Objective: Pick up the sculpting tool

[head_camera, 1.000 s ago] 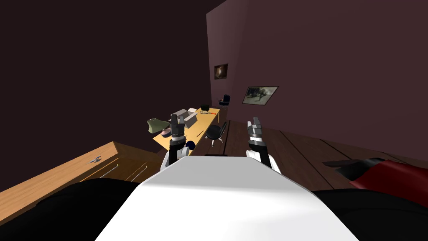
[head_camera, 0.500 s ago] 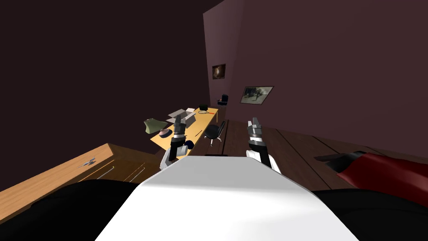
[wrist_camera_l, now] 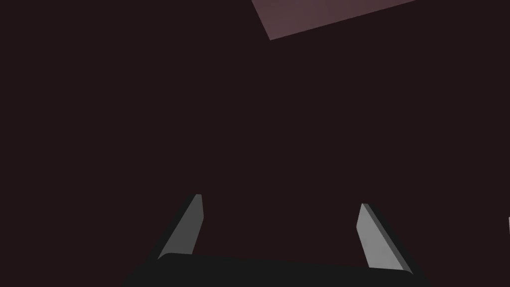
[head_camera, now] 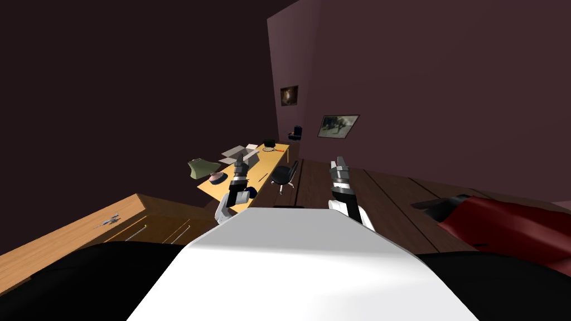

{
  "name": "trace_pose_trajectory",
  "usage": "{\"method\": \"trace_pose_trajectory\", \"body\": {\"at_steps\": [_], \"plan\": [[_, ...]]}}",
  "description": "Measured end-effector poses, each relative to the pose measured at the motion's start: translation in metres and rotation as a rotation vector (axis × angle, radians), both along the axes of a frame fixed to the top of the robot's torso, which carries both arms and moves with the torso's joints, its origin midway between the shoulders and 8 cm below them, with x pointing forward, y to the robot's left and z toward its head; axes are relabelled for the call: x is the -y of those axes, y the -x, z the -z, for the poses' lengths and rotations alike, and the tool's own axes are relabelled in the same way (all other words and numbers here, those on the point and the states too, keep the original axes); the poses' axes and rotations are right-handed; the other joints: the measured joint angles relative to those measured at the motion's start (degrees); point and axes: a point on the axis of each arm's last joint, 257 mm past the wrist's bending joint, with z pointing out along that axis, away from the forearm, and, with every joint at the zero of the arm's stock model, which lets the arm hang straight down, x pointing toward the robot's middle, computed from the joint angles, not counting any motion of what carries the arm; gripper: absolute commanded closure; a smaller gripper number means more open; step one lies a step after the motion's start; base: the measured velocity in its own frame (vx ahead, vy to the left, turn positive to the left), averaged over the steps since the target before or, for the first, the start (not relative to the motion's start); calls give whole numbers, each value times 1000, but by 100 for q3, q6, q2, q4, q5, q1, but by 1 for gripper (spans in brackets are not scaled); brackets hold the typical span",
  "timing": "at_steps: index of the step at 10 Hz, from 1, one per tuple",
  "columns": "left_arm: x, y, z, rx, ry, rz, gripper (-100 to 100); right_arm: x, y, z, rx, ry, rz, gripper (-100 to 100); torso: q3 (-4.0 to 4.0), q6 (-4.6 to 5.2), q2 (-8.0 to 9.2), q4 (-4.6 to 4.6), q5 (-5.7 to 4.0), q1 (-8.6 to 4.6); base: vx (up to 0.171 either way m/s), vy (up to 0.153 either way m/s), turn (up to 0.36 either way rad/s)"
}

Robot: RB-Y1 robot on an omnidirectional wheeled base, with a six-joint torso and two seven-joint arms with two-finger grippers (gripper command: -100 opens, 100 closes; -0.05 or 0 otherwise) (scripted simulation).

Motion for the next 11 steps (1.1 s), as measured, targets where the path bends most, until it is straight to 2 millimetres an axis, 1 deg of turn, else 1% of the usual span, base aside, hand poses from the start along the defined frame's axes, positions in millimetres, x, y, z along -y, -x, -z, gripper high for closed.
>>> {"method": "trace_pose_trajectory", "body": {"at_steps": [1, 2, 3, 6, 9, 11], "plan": [[-8, -8, 10, -30, 14, -8, -100, 0, 0, 0, 0, 0, 0, 0, 0, 1, 0, 0, 1, 1, -18, -18, -33], [-13, -12, 15, -51, 26, -13, -100, 0, 0, 0, 0, 0, 0, 0, -1, -1, -2, 0, 0, 3, -19, -21, -56], [-24, -20, 23, -79, 43, -22, -100, 0, 0, 0, 0, 0, 0, 0, -1, 1, -2, -1, 1, 3, -16, -20, -36], [-42, -32, 45, -157, 95, -46, -100, 0, 0, 0, 0, 0, 0, 0, -1, -1, -3, -1, 0, 2, -17, -22, -55], [-65, -51, 73, -232, 159, -76, -100, 0, 0, 0, 0, 0, 0, 0, -3, 0, -4, -1, 1, 5, -14, -13, -45], [-82, -59, 94, -286, 210, -99, -100, 0, 0, 0, 0, 0, 0, 0, -4, 1, -6, -1, 1, 6, -8, -12, -53]]}}
